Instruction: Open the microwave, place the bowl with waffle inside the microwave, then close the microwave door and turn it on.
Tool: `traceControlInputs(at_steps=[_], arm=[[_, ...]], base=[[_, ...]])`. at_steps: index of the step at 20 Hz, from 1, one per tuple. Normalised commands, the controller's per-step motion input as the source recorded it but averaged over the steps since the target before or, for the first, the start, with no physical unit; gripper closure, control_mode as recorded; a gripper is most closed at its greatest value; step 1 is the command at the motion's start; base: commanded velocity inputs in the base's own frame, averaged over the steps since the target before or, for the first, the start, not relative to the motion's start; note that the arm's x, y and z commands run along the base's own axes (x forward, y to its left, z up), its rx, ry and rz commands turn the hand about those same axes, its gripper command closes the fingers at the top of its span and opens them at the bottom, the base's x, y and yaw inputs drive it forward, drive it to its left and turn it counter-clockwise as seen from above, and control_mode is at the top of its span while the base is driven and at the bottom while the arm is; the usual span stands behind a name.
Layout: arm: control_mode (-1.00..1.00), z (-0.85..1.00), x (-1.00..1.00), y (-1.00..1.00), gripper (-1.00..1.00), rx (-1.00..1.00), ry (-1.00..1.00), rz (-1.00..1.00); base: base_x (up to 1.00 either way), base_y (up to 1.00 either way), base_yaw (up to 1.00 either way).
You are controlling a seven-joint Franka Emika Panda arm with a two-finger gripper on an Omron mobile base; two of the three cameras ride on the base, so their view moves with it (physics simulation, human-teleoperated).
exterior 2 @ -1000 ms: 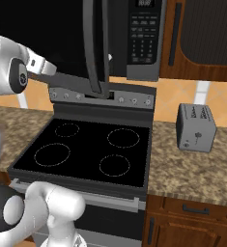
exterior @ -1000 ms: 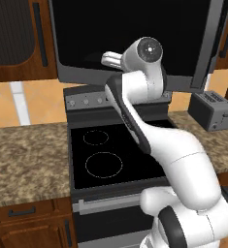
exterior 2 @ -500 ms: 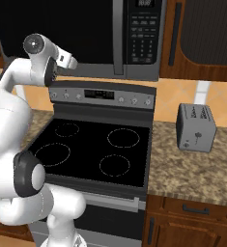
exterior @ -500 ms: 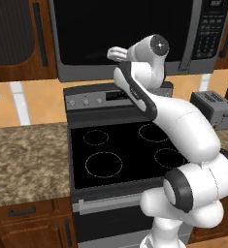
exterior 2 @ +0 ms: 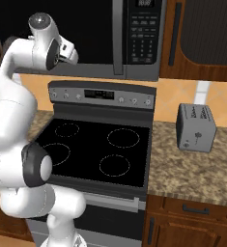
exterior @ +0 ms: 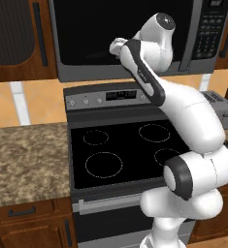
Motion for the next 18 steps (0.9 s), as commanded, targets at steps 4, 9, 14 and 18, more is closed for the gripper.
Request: traceControlInputs(at_steps=[4,9,14,18], arm=[[-1.0,-0.24,-1.0,-0.33,-1.0,0.0,-0.51,0.0],[-1.0,-0.31,-1.0,-0.54,-1.0,0.03,-0.6,0.0],[-1.0,0.08,-1.0,-0.82,-1.0,0.41,-0.36,-0.1],[-1.0,0.47,-1.0,-0.78,1.0,0.46,-0.09,-0.21]], base=[[0.0,0.0,0.0],[0.0,0.0,0.0],[0.0,0.0,0.0],[0.0,0.0,0.0]])
